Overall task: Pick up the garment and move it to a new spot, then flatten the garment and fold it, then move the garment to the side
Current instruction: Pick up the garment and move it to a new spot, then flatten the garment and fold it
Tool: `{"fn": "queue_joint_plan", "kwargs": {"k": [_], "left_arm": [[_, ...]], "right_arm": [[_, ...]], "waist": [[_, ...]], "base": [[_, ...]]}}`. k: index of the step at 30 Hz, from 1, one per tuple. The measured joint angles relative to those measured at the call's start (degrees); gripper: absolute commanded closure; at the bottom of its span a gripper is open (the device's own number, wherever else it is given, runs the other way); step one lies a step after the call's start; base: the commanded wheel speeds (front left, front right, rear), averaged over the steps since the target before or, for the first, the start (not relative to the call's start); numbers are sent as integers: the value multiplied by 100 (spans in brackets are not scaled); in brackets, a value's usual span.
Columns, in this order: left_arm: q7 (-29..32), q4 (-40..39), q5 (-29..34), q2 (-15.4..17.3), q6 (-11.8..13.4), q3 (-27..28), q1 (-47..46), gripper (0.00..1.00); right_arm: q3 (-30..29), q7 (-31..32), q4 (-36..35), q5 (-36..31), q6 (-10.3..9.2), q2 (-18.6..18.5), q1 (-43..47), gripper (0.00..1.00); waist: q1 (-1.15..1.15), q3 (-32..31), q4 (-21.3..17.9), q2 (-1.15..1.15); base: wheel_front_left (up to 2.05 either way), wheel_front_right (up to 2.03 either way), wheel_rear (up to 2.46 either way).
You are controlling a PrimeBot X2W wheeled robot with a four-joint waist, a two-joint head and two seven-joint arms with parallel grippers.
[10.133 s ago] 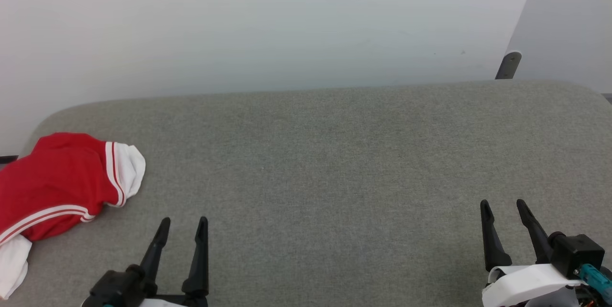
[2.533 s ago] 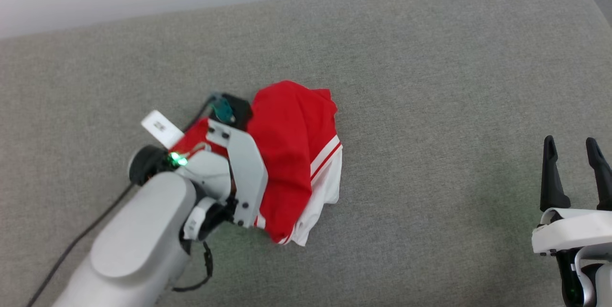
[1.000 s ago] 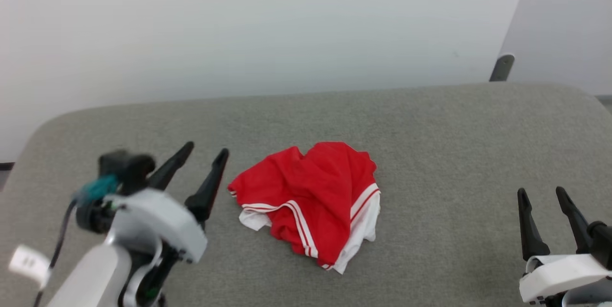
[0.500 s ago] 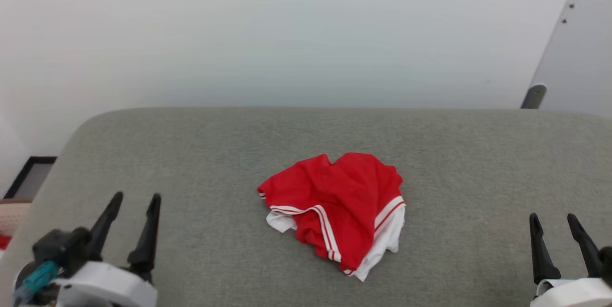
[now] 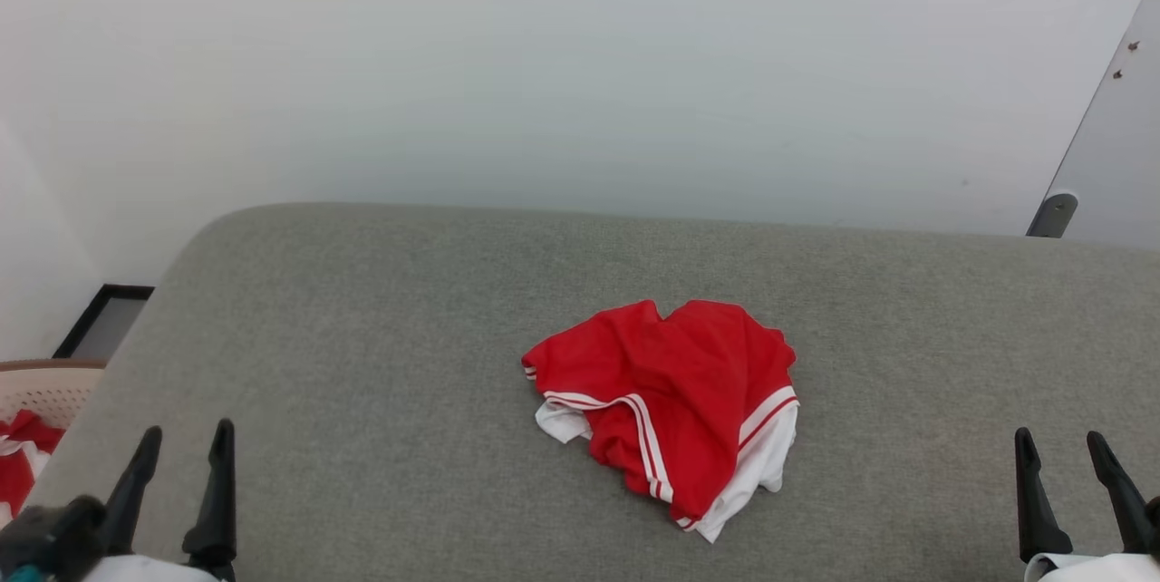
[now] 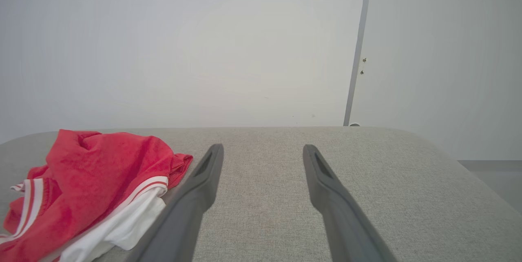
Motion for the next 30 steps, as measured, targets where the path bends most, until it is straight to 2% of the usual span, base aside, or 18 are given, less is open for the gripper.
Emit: {"fn": "queue_joint_plan", "kwargs": {"k": [14, 20, 30], "left_arm": [[-14, -49, 210, -289, -200, 368, 126, 0], [-14, 31, 225, -413, -205, 447, 120, 0], [-15, 129, 353, -677, -151, 436, -23, 0]], "right_arm": [[19, 4, -21, 16, 0, -7, 54, 0], [211, 111, -80, -13, 0, -24, 46, 0], [870, 934, -287, 348, 0, -257, -246, 0]], "waist": [[0, 59, 48, 0], [0, 110, 87, 0], [0, 257, 437, 0]], "base": [[0, 0, 0], [0, 0, 0], [0, 0, 0]]}}
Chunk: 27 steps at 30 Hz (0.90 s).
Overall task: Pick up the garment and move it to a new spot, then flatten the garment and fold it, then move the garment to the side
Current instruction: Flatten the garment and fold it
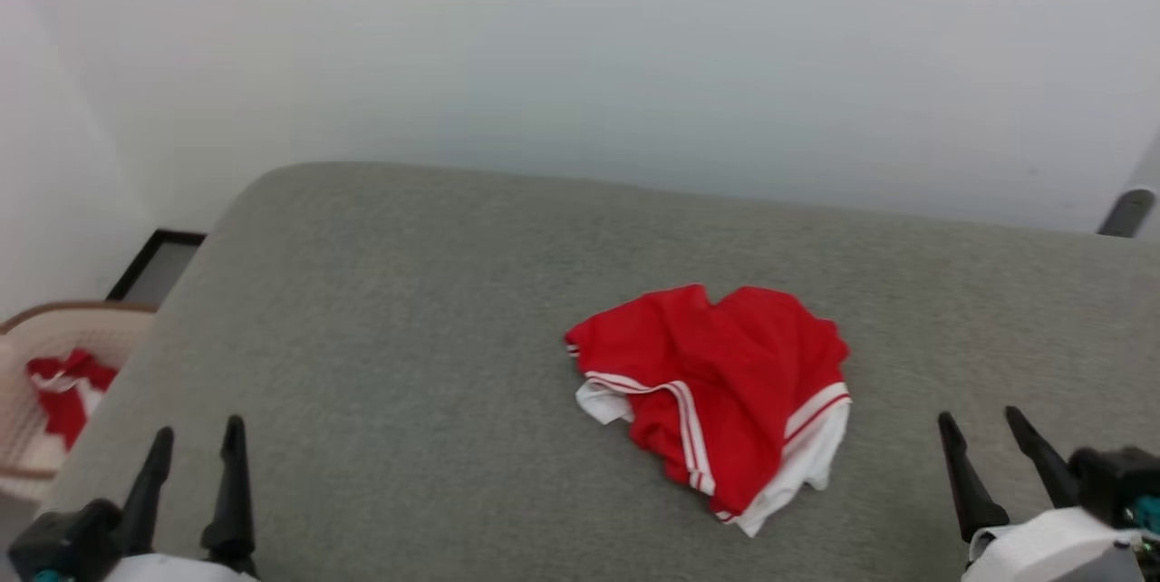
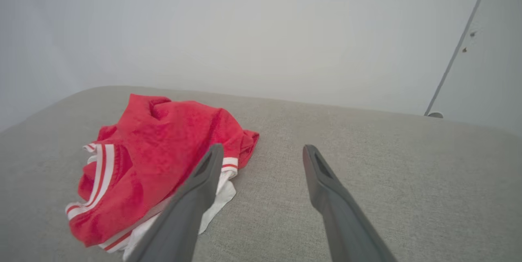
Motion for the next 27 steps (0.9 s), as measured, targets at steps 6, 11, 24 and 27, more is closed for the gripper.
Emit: {"fn": "queue_joint_plan", "kwargs": {"k": [6, 11, 24, 27], "left_arm": [[0, -41, 197, -280, -2, 62, -153, 0], [0, -21, 365, -656, -114, 189, -237, 0], [0, 149, 891, -1339, -524, 649, -571, 0], [0, 199, 966, -1455, -614, 750, -619, 0]], "right_arm": [[263, 966, -182, 172, 1, -148, -124, 0], [333, 1837, -241, 231, 1, -229, -194, 0], [119, 3281, -9, 208, 0, -232, -442, 0], [133, 3449, 145, 193, 0, -221, -614, 0]], "waist": [[0, 152, 342, 0], [0, 349, 598, 0], [0, 851, 1113, 0], [0, 955, 1178, 0]], "base": [[0, 0, 0], [0, 0, 0], [0, 0, 0], [0, 0, 0]]}}
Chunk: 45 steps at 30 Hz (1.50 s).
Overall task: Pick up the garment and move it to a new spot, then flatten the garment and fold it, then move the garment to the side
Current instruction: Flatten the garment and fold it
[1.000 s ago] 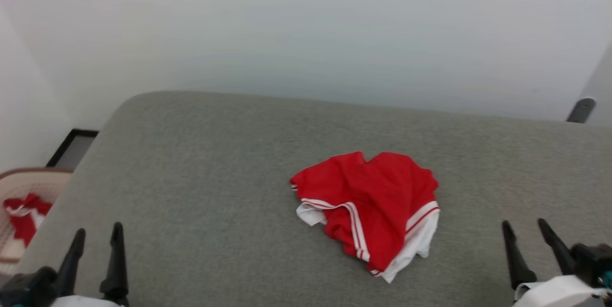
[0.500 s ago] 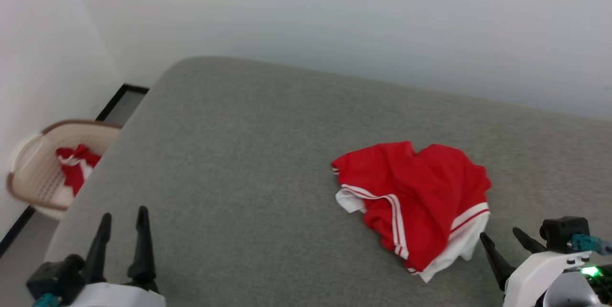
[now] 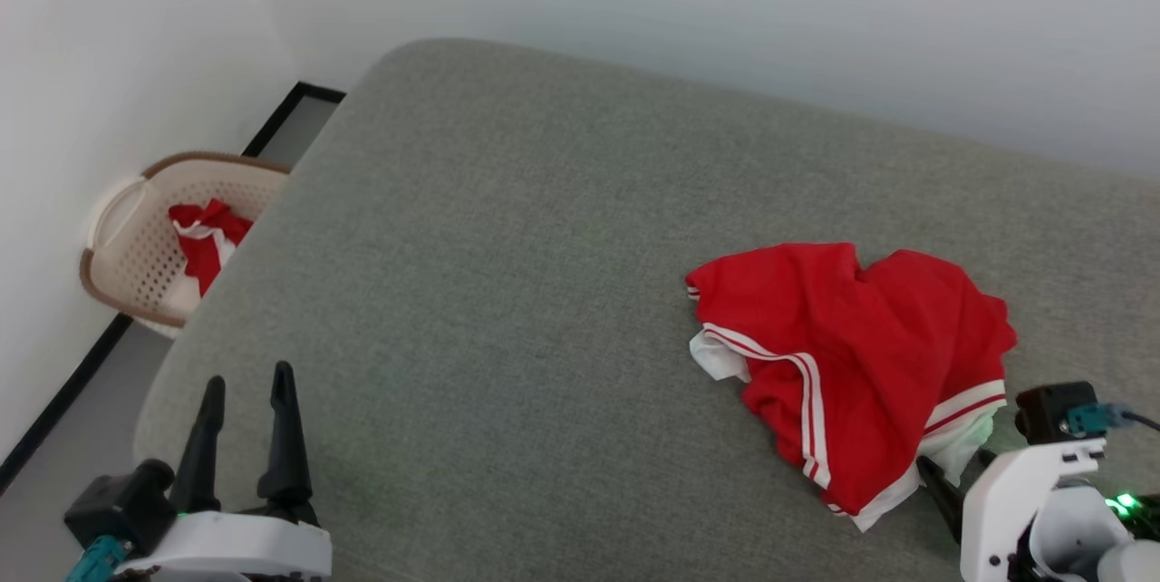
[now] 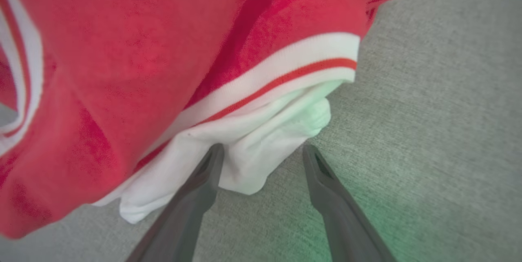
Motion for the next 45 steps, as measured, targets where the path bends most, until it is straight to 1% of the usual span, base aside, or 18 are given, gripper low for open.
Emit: {"fn": "queue_joint_plan", "kwargs": {"k": [2, 3, 4, 10, 15, 18, 24, 26, 32, 35, 38, 41, 45], "left_arm": [[0, 36, 52, -57, -46, 76, -33, 0], [0, 46, 79, -86, -70, 107, -55, 0], [0, 51, 89, -112, -94, 133, -69, 0], [0, 65, 180, -214, -188, 342, -88, 0], [0, 59, 230, -271, -224, 470, -92, 0], [0, 47, 272, -275, -247, 528, -97, 0], [-1, -64, 348, -265, -253, 639, -73, 0], [0, -77, 374, -256, -268, 659, -44, 0], [0, -105, 402, -208, -270, 613, -24, 0], [0, -90, 414, -182, -271, 549, -30, 0], [0, -79, 421, -181, -272, 450, -64, 0], [0, -56, 414, -151, -272, 367, -119, 0], [0, -52, 411, -141, -277, 249, -224, 0]], "right_arm": [[85, 124, 121, -27, 0, -26, -124, 0], [103, 137, 166, -27, 0, -38, -165, 27], [110, 136, 211, -27, 0, -44, -215, 100], [177, 169, 372, 21, 2, -90, -418, 100], [223, 230, 368, 63, 3, -252, -516, 100], [307, 327, 221, 137, 3, -369, -614, 100], [271, 616, -212, 256, 3, -780, -740, 100], [137, 709, -322, 316, 3, -922, -750, 100], [-241, 870, -534, 334, 3, -1508, -804, 100], [-422, 876, -413, 352, 3, -1725, -808, 100], [-595, 795, -103, 353, 3, -1914, -825, 100], [-654, 666, 236, 348, 3, -1976, -892, 100], [-626, 319, 861, 345, 3, -2116, -1060, 100]], "waist": [[0, 57, 31, 0], [0, 80, 43, 0], [0, 101, 52, 0], [0, 131, 12, 0], [0, 117, -103, 0], [0, 102, -191, 0], [0, 16, -396, 0], [0, -24, -474, 0], [0, -120, -694, 0], [0, -136, -778, 0], [0, -115, -812, 0], [0, -69, -814, 0], [0, 31, -786, 0]], "base": [[0, 0, 0], [0, 0, 0], [0, 0, 0], [0, 0, 0], [0, 0, 0], [0, 0, 0], [0, 0, 0], [0, 0, 0], [0, 0, 0], [0, 0, 0], [0, 0, 0], [0, 0, 0], [0, 0, 0]]}}
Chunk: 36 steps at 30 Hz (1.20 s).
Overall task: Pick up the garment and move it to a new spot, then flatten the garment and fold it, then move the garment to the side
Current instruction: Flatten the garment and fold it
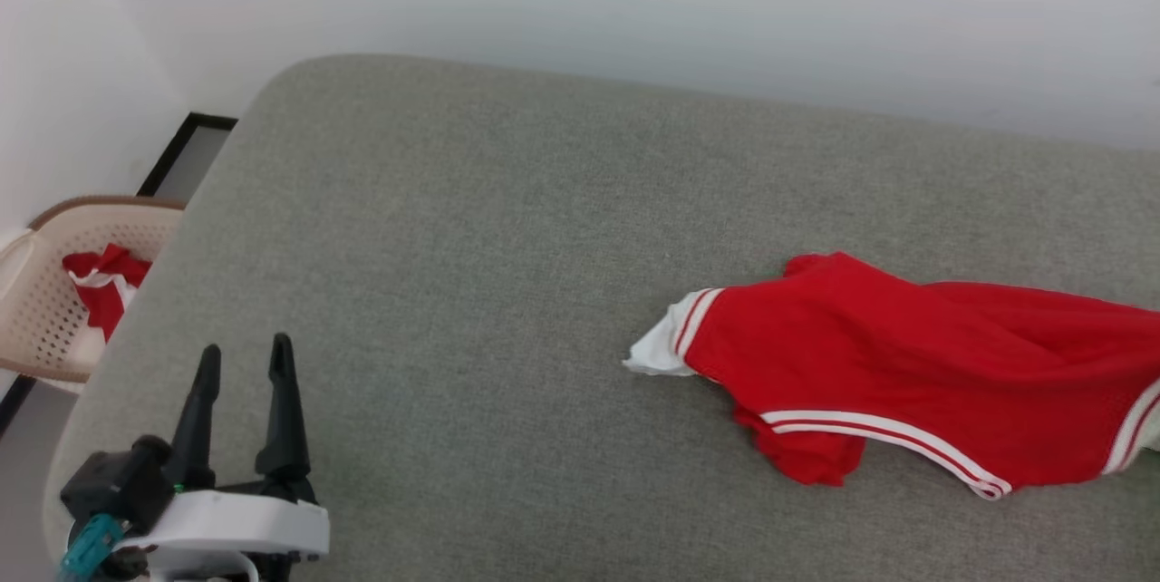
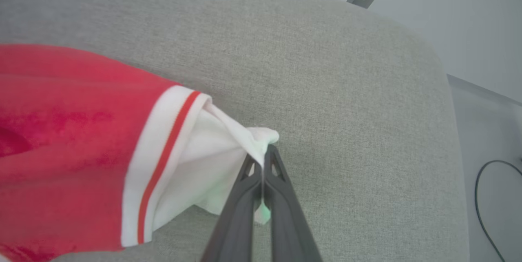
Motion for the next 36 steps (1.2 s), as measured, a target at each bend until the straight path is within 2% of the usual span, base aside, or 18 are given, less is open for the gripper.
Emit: {"fn": "queue_joint_plan", "kwargs": {"k": [10, 12, 13, 14, 19, 25, 31, 36], "left_arm": [[0, 140, -36, 64, 0, -224, -265, 0], [0, 175, -43, 91, 0, -270, -304, 0], [0, 185, -43, 105, 0, -300, -319, 0], [0, 194, -43, 115, 0, -313, -331, 0], [0, 193, -44, 215, 0, -316, -335, 0], [96, 125, -146, 385, 0, -427, -335, 0], [573, -215, -590, 727, -1, -773, -418, 0], [1292, -501, -1163, 1123, -1, -1098, -579, 0]], "right_arm": [[100, -565, 1589, -158, 0, 193, -556, 100], [129, -683, 1863, -170, 0, 241, -689, 67], [142, -761, 1960, -175, 0, 253, -749, 27], [159, -809, 2053, -186, 0, 259, -823, 0], [370, -910, 2236, -125, 0, 280, -1089, 0], [581, -1027, 1985, 55, 0, 260, -1174, 0], [605, -1599, 1229, 286, 0, 286, -1089, 0], [382, -2107, 499, 299, 0, 587, -649, 0]], "waist": [[0, 223, 160, 0], [0, 248, 178, 0], [0, 254, 180, 0], [0, 253, 174, 0], [0, 200, 56, 0], [0, 121, -158, 0], [0, 34, -502, 0], [0, -32, -840, 0]], "base": [[0, 0, 0], [0, 0, 0], [0, 0, 0], [0, 0, 0], [0, 0, 0], [0, 0, 0], [0, 0, 0], [0, 0, 0]]}}
